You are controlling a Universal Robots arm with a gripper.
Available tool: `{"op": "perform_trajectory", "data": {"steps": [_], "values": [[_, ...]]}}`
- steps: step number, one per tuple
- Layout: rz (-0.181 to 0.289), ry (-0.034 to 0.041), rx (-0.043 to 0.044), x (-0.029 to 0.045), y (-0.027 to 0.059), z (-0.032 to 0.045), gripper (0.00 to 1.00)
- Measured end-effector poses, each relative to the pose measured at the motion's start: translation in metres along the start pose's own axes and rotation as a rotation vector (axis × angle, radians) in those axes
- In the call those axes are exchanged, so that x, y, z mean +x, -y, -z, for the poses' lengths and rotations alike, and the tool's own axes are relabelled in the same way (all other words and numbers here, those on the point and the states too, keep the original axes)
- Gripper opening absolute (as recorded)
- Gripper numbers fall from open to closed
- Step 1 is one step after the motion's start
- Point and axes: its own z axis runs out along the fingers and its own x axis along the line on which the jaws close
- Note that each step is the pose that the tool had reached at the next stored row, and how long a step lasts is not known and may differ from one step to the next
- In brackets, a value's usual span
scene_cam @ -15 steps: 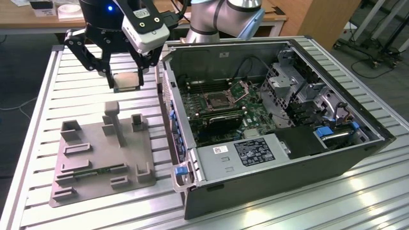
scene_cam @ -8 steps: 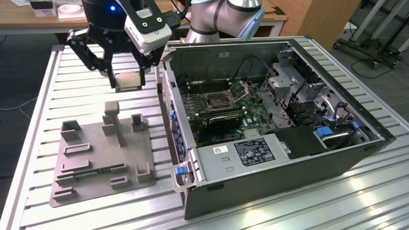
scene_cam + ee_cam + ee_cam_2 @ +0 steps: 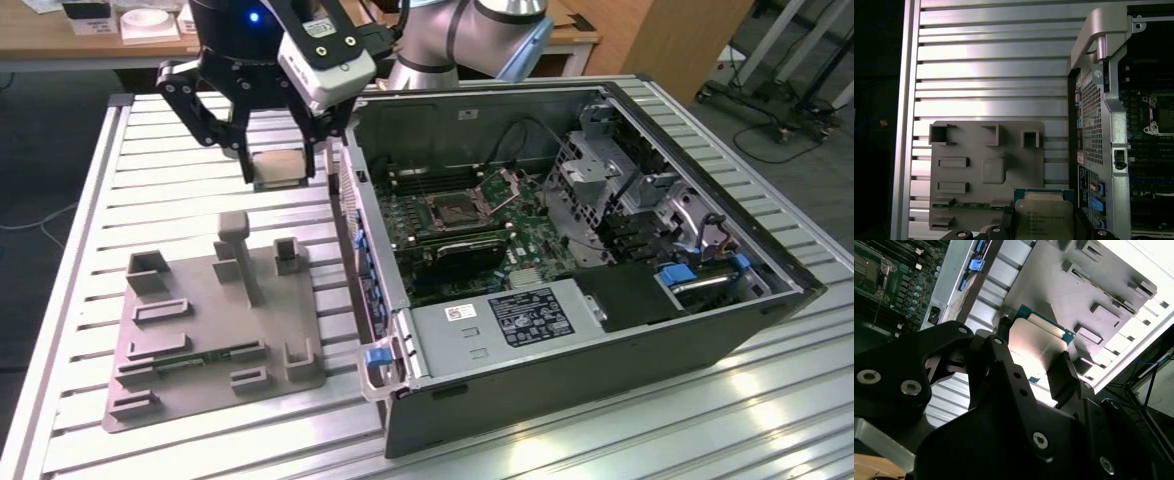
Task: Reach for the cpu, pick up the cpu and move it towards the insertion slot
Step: 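Pick up the cpu and move it towards the insertion slot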
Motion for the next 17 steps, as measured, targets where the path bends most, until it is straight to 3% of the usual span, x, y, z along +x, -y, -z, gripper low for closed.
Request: {"op": "perform_trajectory", "data": {"steps": [17], "values": [[0.000, 0.0000, 0.0001, -0.0062, 0.0000, 0.0000, 0.55]]}}
